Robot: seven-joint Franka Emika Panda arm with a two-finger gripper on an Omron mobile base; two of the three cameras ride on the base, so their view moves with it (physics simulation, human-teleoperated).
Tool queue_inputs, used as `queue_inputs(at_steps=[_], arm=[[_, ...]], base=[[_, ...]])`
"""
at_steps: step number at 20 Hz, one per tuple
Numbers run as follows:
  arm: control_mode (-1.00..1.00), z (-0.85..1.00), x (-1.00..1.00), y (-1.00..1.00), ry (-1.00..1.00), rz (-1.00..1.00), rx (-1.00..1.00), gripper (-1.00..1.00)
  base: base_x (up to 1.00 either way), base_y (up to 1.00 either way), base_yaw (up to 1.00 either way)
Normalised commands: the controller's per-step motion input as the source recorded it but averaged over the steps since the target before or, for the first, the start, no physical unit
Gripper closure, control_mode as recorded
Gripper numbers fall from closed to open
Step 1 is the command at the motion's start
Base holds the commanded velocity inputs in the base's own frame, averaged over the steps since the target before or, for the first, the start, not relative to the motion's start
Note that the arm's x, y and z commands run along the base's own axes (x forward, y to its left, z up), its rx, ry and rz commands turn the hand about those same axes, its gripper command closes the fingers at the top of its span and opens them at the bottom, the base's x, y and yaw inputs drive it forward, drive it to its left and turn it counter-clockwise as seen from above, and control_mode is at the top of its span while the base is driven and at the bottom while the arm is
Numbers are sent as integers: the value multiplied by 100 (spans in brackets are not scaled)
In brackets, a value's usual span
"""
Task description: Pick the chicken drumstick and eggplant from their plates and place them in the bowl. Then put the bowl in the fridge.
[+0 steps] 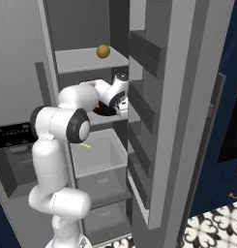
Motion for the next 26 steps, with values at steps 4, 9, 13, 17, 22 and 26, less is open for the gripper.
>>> queue_inputs(at_steps=[4, 9, 13, 17, 22, 26], arm=[[-100, 0, -1, 18, -11, -2, -1, -100], [-100, 16, -53, -2, -5, -6, 0, -100], [-100, 30, -83, 19, -15, -2, -2, -100], [-100, 26, -88, 9, -17, 0, 0, -100], [-100, 27, -94, 16, -15, 0, 0, -100], [-100, 25, -100, 18, -15, 0, 0, -100]], base=[[0, 0, 0], [0, 0, 0], [0, 0, 0], [0, 0, 0], [0, 0, 0], [0, 0, 0]])
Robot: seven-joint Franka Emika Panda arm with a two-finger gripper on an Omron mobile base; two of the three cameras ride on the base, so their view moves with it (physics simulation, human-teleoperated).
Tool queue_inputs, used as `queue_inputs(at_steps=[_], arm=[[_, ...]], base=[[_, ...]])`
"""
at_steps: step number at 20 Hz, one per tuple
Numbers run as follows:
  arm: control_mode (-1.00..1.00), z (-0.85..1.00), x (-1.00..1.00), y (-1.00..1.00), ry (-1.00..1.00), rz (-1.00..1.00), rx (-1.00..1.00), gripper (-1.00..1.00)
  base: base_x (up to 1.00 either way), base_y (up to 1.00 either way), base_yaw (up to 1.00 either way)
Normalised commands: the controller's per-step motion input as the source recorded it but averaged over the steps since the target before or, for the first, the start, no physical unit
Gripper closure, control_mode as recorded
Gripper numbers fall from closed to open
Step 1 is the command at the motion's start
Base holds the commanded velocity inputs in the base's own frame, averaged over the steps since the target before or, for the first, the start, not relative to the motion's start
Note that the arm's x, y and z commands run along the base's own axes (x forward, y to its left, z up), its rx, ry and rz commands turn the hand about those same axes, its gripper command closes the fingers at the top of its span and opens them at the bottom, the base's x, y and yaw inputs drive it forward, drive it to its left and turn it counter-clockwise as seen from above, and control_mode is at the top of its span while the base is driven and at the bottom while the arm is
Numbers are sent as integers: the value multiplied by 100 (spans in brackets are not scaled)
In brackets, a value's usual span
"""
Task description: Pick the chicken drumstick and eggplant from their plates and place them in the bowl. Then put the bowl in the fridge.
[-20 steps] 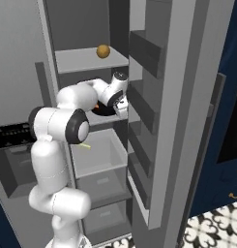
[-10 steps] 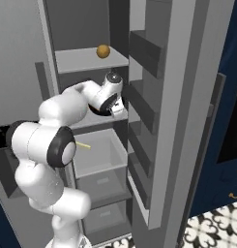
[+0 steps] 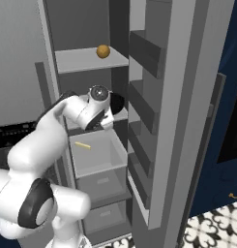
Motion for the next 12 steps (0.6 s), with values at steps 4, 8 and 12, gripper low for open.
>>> queue_inputs(at_steps=[4, 8, 12], arm=[[-100, 26, -100, 20, -13, 0, 0, -100], [-100, 44, -100, 12, -14, 0, 0, -100], [-100, 59, -100, 8, -7, 0, 0, -100]], base=[[0, 0, 0], [0, 0, 0], [0, 0, 0]])
